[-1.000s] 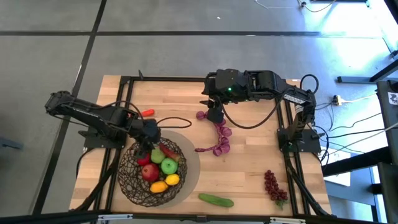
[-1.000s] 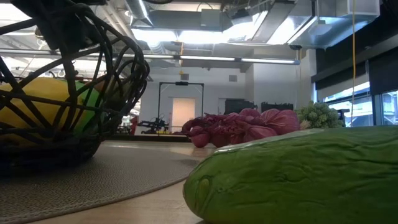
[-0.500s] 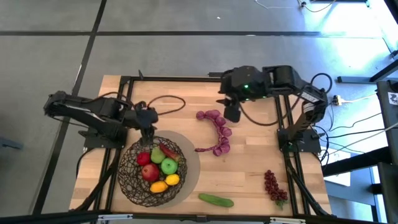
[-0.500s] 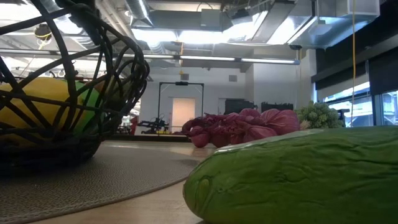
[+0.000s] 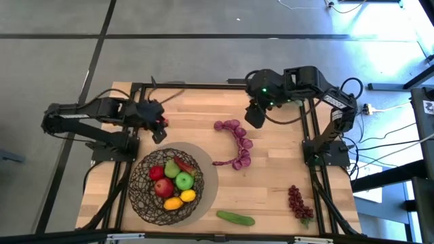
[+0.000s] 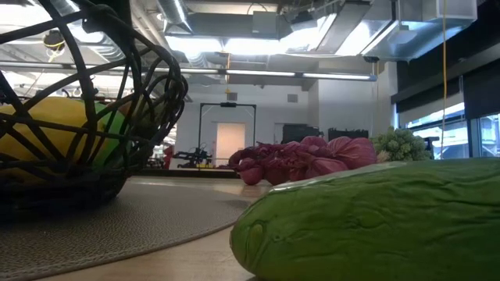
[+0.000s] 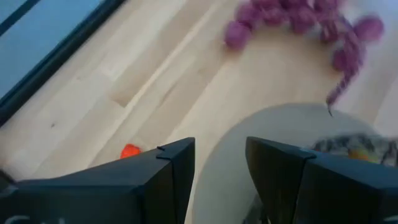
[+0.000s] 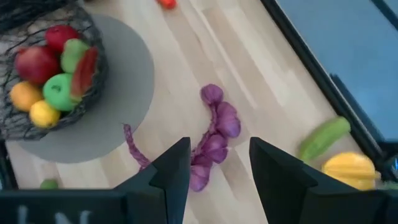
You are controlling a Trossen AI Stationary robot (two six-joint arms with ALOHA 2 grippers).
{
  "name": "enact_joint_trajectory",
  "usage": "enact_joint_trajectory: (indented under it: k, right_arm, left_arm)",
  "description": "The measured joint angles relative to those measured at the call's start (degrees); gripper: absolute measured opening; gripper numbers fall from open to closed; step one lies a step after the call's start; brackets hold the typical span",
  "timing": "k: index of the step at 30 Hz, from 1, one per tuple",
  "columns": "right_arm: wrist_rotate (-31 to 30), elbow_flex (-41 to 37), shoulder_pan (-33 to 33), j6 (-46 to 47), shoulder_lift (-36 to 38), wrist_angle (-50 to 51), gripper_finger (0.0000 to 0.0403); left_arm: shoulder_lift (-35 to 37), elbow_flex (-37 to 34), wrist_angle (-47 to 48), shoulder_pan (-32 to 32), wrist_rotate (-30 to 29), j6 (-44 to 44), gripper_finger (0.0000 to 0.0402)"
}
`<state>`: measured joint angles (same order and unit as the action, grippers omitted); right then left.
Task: Build produce basket
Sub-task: Put the yellow starfruit into the black wire basket
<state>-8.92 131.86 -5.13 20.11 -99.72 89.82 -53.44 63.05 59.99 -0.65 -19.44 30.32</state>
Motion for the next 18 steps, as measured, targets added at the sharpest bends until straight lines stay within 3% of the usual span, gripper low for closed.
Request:
enact_joint_trajectory:
  k: [6,12,18]
  right_arm:
    - [0.8,-1.1,-1.0,0.2,0.0,0.2,0.0158]
    - [1.1,-2.6,-1.0,-0.9,0.0,0.0,0.0158]
    - [1.1,-2.8,-1.0,-1.2,0.0,0.0,0.0158]
  left_arm:
    - [0.0,0.0,7.2,-7.6,-1.0,4.6,0.0132]
    - [-4.3,0.0,12.9,-16.8,2.3,7.1,0.0132]
    - [-11.4,0.0,12.5,-25.7,6.3,-0.7,0.0132]
